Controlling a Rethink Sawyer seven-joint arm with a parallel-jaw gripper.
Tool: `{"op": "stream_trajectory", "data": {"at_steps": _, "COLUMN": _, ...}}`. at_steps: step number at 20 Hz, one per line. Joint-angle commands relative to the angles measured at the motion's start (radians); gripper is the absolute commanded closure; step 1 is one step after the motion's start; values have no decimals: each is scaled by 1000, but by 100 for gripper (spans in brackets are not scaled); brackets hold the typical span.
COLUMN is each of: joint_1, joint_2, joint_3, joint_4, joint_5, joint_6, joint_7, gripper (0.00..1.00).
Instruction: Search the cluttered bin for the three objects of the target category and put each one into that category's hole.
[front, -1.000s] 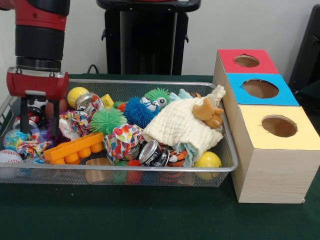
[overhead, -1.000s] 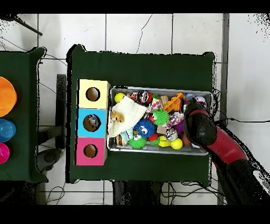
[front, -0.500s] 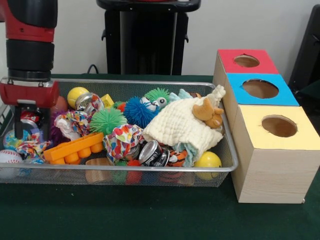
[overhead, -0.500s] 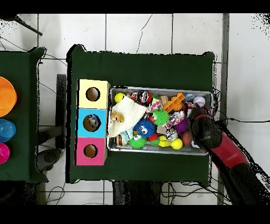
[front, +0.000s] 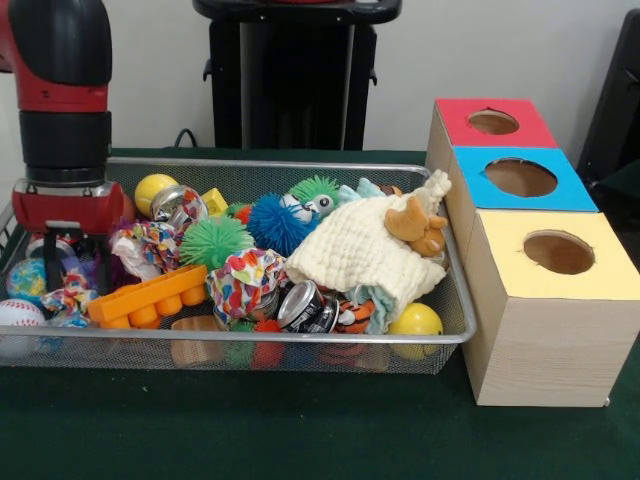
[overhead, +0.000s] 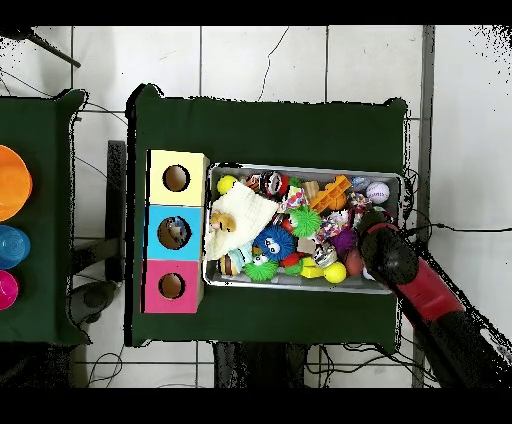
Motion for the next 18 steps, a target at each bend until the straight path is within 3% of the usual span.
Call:
{"op": "stream_trajectory", "data": {"at_steps": 1, "joint_1": -4, "joint_2": 75, "joint_3": 94, "joint_4": -74, "joint_5": -58, "joint_6": -17, "joint_7": 159, "gripper": 0}}
{"op": "stream_trajectory", "data": {"at_steps": 10, "joint_1": -8, "joint_2": 86, "joint_3": 110, "joint_4": -79, "joint_5": -73, "joint_6": -28, "joint_7": 164, "gripper": 0}}
{"op": "stream_trajectory", "data": {"at_steps": 18, "joint_1": -44, "joint_2": 99, "joint_3": 162, "joint_4": -115, "joint_5": -135, "joint_6": -21, "joint_7": 127, "gripper": 0}}
